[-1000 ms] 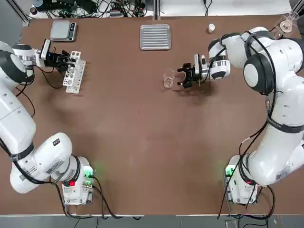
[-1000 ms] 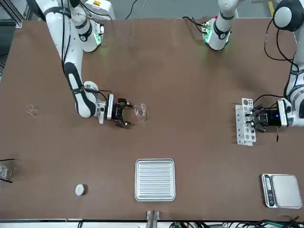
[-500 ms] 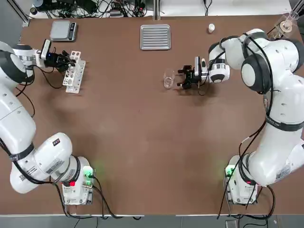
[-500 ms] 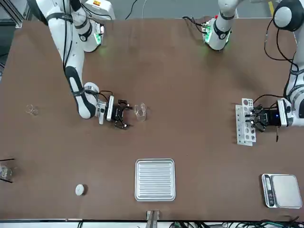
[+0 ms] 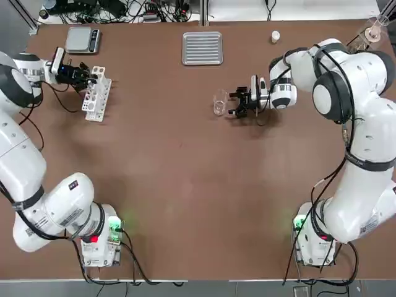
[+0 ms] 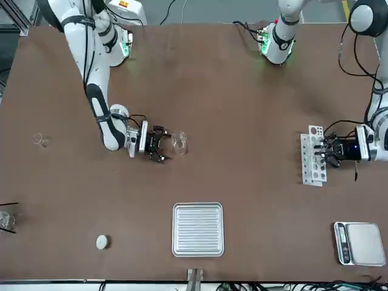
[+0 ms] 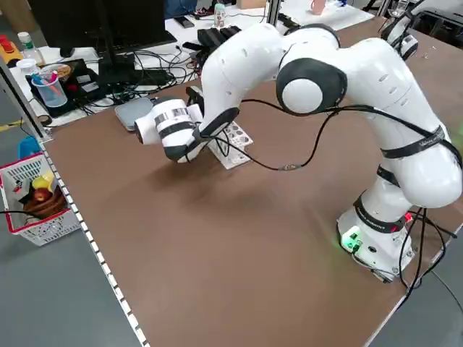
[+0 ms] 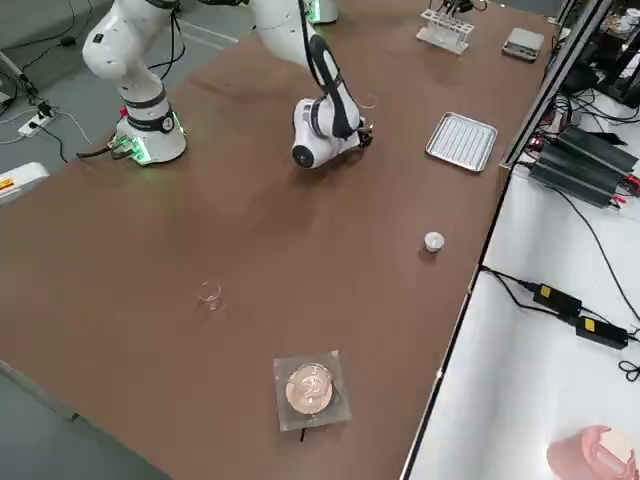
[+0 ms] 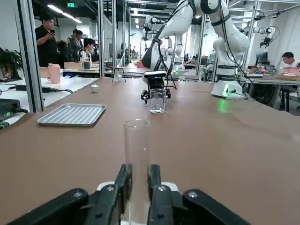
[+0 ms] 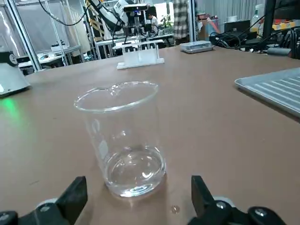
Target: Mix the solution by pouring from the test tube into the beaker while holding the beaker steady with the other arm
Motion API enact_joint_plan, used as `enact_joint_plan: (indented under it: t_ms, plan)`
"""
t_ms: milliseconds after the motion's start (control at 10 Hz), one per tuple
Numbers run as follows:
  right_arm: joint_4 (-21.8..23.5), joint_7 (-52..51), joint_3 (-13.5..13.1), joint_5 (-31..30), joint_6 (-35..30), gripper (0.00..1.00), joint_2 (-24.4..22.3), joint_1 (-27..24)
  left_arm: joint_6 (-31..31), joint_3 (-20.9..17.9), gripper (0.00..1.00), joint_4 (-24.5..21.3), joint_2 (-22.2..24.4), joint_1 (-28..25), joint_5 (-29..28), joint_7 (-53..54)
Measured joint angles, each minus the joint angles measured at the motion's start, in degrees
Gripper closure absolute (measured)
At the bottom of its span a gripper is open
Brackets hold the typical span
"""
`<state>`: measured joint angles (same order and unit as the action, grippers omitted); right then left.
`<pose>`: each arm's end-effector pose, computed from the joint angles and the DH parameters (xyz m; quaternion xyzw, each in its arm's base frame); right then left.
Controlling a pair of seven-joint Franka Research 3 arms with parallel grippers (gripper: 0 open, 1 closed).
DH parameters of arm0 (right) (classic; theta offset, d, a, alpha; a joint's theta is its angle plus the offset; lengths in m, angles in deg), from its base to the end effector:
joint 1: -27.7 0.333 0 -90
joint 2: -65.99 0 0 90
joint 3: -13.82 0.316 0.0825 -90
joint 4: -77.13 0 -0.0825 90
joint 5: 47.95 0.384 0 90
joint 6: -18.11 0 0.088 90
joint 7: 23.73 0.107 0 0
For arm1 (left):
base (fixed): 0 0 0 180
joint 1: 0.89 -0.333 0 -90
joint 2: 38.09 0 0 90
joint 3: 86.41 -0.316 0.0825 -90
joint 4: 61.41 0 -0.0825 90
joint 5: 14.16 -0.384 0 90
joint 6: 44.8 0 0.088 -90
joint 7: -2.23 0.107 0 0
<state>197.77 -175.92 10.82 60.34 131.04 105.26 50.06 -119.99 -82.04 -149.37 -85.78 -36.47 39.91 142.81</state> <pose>0.4841 0.2327 0.0833 -0.6264 -0.5052 -0.4121 0.4273 0.5687 0.2327 0.1817 0.5326 -0.5490 0.4323 0.4775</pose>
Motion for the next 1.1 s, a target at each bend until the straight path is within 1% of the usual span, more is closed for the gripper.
enact_joint_plan:
  t_ms: [500,900,1100]
  plan:
    - [-0.44,-0.06,0.06,2.96,0.0,0.02,0.16,0.86,1.43,1.8,0.78,-2.27,4.48,0.07,-0.12,-0.62]
    - [-1.15,-0.16,0.06,3.53,0.01,0.02,0.81,1.78,2.89,2.37,0.78,-2.42,6.14,0.07,-0.09,-1.77]
    - [-1.8,-0.2,0.06,4.22,0.36,0.02,1.38,2.32,2.99,3.2,0.78,-2.02,7.69,0.1,0.06,-1.87]
